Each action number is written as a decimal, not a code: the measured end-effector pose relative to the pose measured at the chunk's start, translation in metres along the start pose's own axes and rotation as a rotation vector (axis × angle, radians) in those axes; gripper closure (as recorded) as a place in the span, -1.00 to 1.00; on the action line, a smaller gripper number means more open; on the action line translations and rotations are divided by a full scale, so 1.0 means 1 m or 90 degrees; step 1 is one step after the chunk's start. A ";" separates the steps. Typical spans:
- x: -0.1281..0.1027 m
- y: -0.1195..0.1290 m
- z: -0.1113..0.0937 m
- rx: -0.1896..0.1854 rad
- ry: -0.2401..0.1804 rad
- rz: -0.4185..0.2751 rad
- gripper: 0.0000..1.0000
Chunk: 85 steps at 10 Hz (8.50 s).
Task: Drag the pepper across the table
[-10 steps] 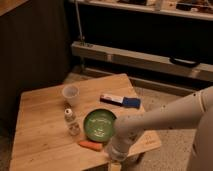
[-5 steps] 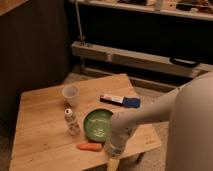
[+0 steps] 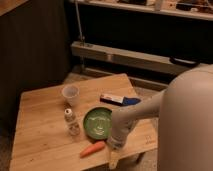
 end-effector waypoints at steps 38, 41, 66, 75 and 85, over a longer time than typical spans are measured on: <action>-0.060 -0.028 0.002 0.109 -0.021 -0.084 0.70; -0.070 -0.020 -0.010 0.107 -0.020 -0.084 0.70; -0.156 -0.027 0.039 0.029 0.008 -0.130 0.70; -0.180 -0.036 0.032 0.029 -0.005 -0.143 0.70; -0.221 -0.029 0.036 0.029 0.007 -0.189 0.70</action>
